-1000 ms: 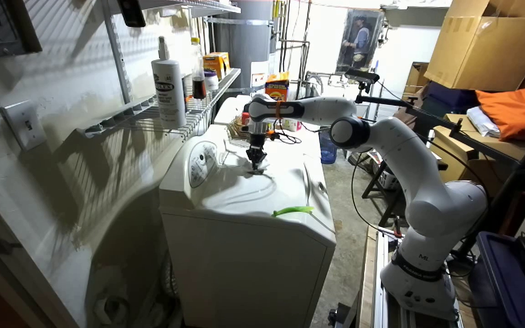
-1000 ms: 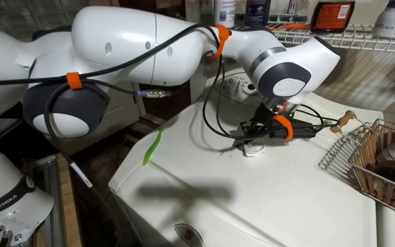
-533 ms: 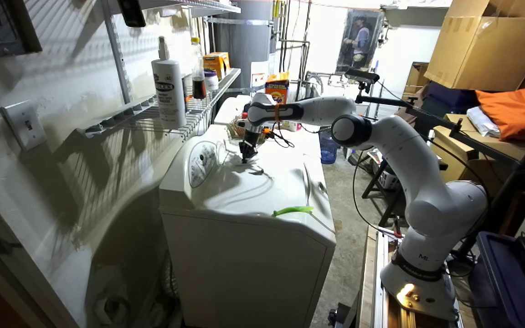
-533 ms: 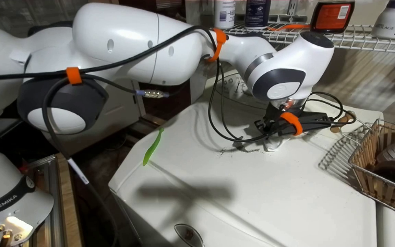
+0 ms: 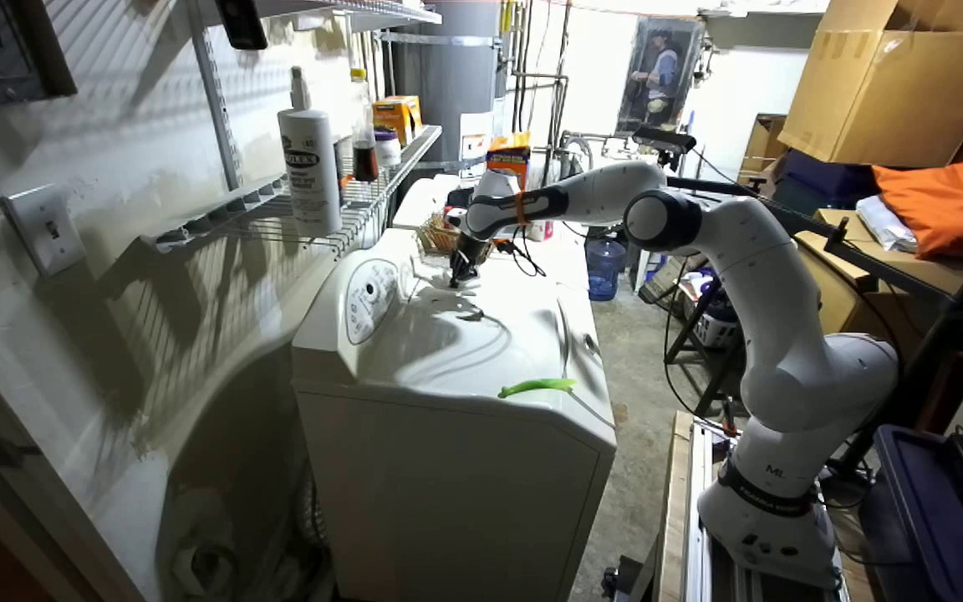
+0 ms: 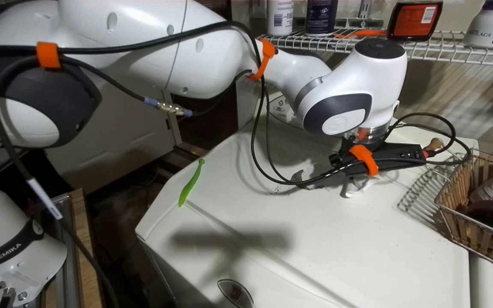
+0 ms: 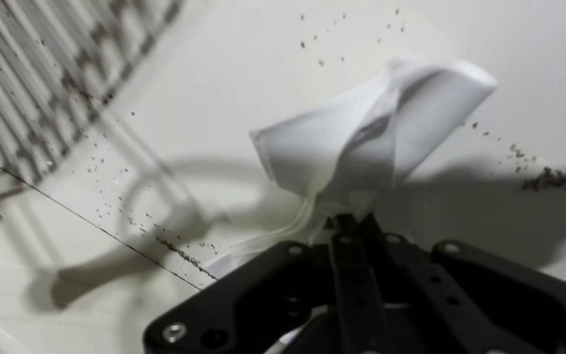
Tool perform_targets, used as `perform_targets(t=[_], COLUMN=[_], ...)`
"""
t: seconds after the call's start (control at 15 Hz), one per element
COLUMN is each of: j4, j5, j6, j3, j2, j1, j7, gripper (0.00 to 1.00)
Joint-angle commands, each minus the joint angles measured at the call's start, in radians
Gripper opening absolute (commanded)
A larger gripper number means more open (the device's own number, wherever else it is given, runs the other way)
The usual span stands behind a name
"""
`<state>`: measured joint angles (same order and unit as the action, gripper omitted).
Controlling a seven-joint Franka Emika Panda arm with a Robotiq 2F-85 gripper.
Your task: Use the paper towel to wipe the dirt on top of the washer
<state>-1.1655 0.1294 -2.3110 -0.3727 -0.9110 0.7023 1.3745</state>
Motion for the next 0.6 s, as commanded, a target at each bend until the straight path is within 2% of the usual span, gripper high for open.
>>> perform_targets(t=[0.0,0.47,0.53], j4=[-0.205,-0.359,-0.365], j5=[0.021,0.103,0.057], j6=[-0.116,-0.338,-0.373], j3=[0.049,0.186,0.271], j2=[0.130,0.215,0.223], j1=[0.021,-0.031,-0.092], j7=[-0.094,-0.228,-0.214], gripper=[0.01,0.01,0.01])
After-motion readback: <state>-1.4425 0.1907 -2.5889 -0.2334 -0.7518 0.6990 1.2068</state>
